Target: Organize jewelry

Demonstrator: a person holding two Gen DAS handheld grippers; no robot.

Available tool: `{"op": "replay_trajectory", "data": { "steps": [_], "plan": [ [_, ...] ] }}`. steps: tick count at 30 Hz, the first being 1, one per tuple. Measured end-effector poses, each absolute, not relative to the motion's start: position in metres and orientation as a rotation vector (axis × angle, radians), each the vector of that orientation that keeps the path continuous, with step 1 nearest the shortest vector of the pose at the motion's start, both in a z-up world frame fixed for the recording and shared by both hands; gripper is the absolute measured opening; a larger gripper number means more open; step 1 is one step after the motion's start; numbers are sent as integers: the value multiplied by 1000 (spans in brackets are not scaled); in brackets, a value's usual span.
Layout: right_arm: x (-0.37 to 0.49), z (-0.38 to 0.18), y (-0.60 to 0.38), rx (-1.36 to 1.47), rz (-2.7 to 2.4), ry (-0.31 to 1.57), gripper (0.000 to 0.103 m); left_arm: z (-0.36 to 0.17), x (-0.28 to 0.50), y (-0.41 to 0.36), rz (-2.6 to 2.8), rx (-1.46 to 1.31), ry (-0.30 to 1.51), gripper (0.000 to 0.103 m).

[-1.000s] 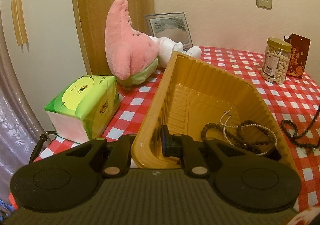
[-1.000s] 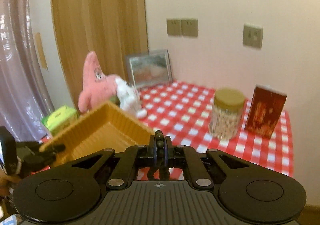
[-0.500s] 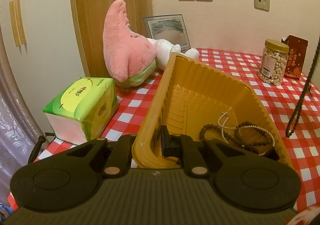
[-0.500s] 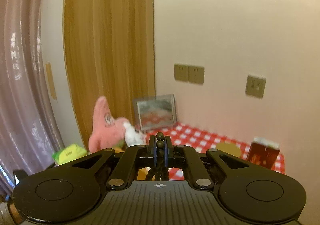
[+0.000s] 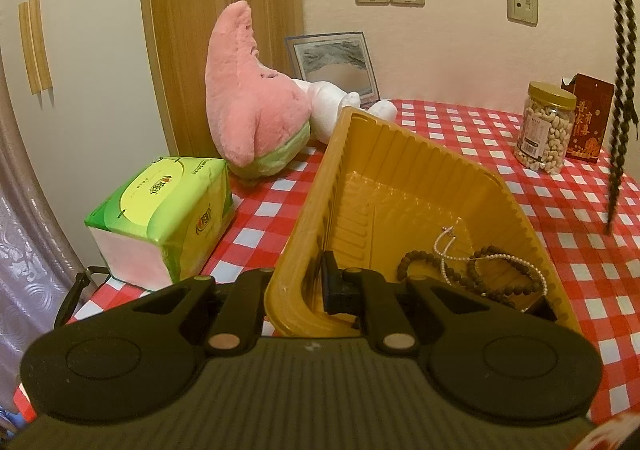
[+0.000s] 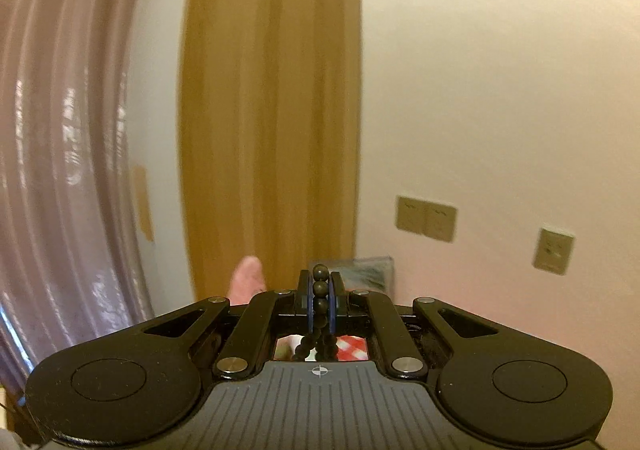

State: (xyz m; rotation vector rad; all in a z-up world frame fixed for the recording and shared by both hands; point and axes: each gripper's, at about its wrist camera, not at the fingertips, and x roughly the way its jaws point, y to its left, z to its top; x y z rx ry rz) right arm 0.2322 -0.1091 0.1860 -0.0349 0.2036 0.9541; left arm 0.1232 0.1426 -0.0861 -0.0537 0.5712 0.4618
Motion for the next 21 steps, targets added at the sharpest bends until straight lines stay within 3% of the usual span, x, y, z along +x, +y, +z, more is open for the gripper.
{"op": "replay_trajectory", "data": {
  "steps": [8, 21],
  "plan": [
    [231, 176, -77, -11, 1031, 228, 7, -86, 124, 142, 460, -51, 570, 9],
    [256, 88, -7, -51, 1085, 520, 7, -83, 126, 142, 455, -46, 575, 9]
  ]
}}
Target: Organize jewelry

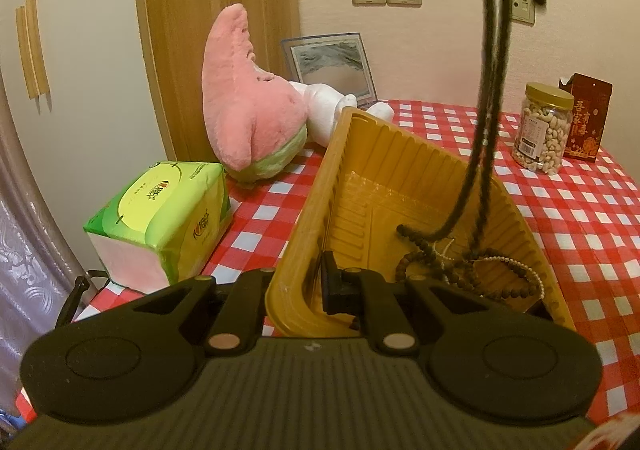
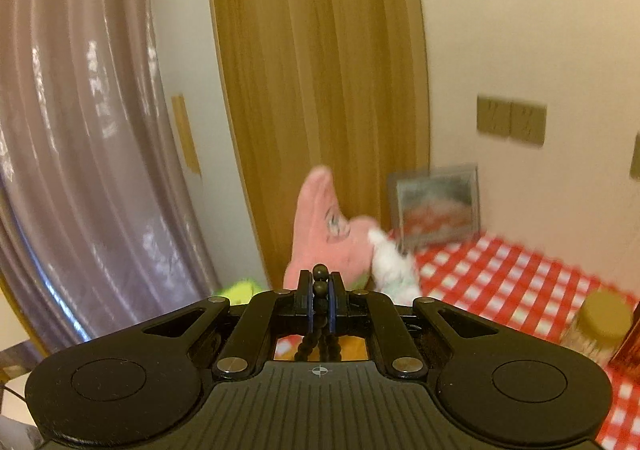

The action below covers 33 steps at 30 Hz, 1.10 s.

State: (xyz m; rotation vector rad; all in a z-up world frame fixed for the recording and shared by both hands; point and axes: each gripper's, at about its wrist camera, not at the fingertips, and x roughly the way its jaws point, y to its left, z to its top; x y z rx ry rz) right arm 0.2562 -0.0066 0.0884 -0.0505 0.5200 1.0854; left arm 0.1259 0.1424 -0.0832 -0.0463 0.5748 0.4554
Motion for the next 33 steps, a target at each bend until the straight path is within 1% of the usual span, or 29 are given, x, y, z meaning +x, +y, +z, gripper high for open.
{"op": "replay_trajectory", "data": {
  "steps": [8, 15, 21, 29, 30, 31, 32, 33],
  "plan": [
    [269, 30, 3, -28, 1055, 679, 7, -83, 126, 143, 457, -51, 577, 9],
    [267, -19, 2, 4, 1018, 777, 7, -86, 127, 145, 461, -53, 581, 10],
    [268, -51, -2, 25, 988, 825, 7, -87, 127, 146, 461, -51, 584, 10],
    [277, -80, -5, 45, 938, 864, 8, -88, 127, 147, 463, -49, 586, 10],
    [277, -82, -6, 40, 931, 866, 10, -88, 127, 147, 464, -49, 586, 10],
    [276, -83, -6, 31, 926, 864, 19, -88, 127, 147, 465, -50, 587, 10],
    [276, -83, -7, 26, 923, 857, 41, -88, 127, 147, 466, -51, 587, 10],
    [274, -83, -9, 30, 919, 842, 52, -88, 127, 147, 467, -51, 587, 10]
  ]
}}
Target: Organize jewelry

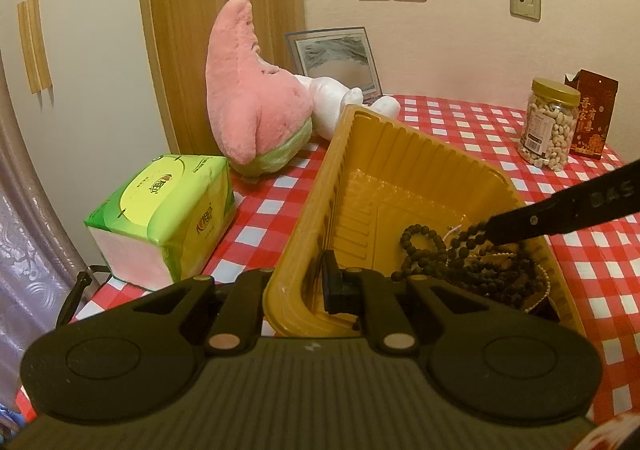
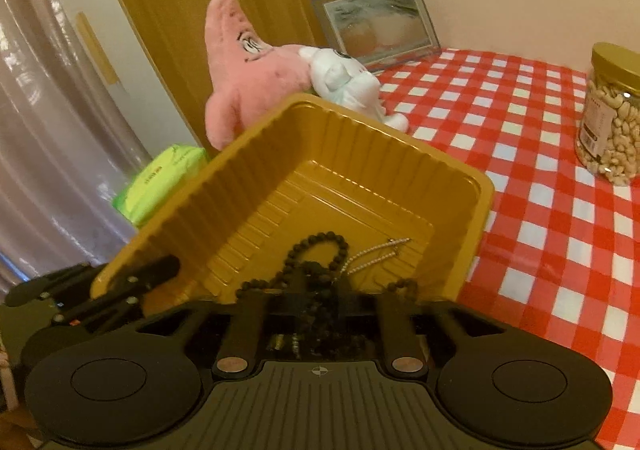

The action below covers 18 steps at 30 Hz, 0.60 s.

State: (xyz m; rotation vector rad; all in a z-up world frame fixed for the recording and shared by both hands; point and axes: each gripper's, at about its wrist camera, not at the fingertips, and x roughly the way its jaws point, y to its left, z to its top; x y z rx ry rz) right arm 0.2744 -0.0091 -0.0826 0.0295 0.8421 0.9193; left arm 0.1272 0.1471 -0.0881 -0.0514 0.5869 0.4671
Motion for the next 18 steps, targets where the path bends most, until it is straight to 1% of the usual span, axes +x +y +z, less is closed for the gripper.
{"op": "replay_trajectory", "data": {
  "steps": [1, 2, 18],
  "plan": [
    [273, -82, -11, 36, 915, 824, 65, -88, 127, 147, 468, -52, 588, 10],
    [272, -80, -12, 38, 917, 809, 66, -88, 127, 148, 469, -53, 588, 10],
    [265, -67, -25, 16, 879, 777, 73, -90, 128, 149, 472, -53, 595, 11]
  ]
}}
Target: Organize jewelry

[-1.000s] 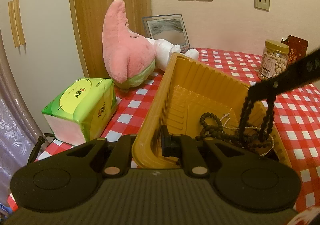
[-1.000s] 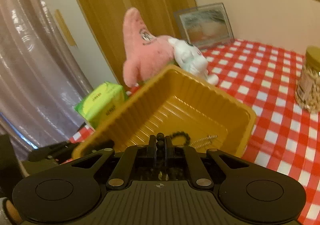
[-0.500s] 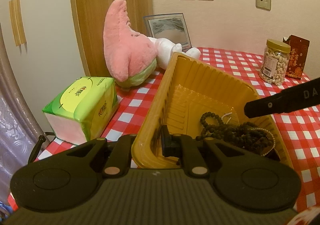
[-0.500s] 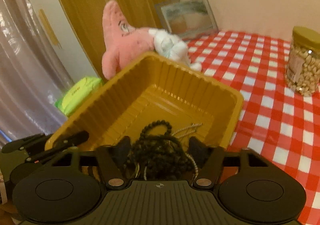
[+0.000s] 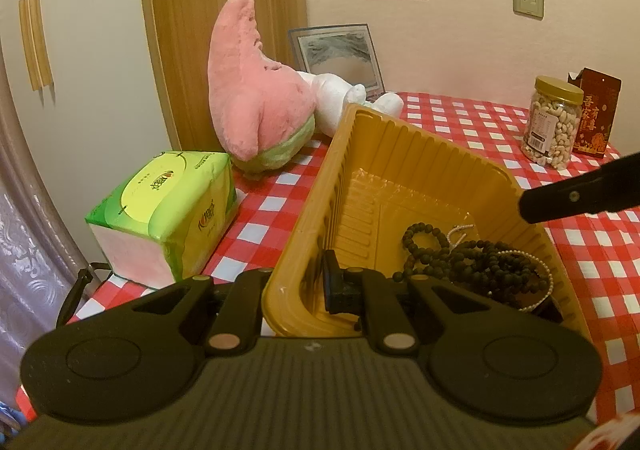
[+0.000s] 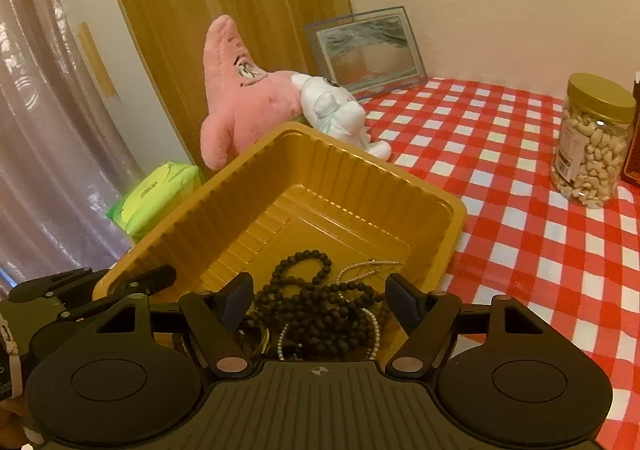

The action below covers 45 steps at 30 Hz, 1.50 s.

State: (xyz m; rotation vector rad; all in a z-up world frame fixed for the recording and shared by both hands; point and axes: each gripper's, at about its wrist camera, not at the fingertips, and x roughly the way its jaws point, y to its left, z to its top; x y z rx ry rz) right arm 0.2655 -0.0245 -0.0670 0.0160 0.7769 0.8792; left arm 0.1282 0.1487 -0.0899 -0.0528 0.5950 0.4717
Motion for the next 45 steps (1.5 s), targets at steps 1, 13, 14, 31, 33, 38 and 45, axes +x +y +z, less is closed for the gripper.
{"op": "replay_trajectory", "data": {
  "steps": [1, 13, 14, 31, 33, 38, 45],
  "plan": [
    [265, -67, -26, 14, 874, 776, 73, -90, 128, 149, 470, -53, 596, 11],
    [241, -72, -66, 57, 743, 817, 75, -119, 122, 198, 387, -282, 675, 13],
    [240, -73, -69, 65, 727, 824, 75, -123, 122, 202, 377, -299, 687, 16],
    [172, -72, -134, 143, 435, 835, 79, -63, 57, 188, 378, -60, 621, 65],
    [166, -68, -145, 162, 440, 828, 79, -49, 52, 167, 349, -17, 617, 66],
    [155, -57, -177, 235, 448, 871, 79, -28, 53, 100, 296, 2, 667, 66],
    [132, -42, -217, 183, 491, 915, 79, -29, 55, 20, 258, -101, 792, 71]
  ]
}}
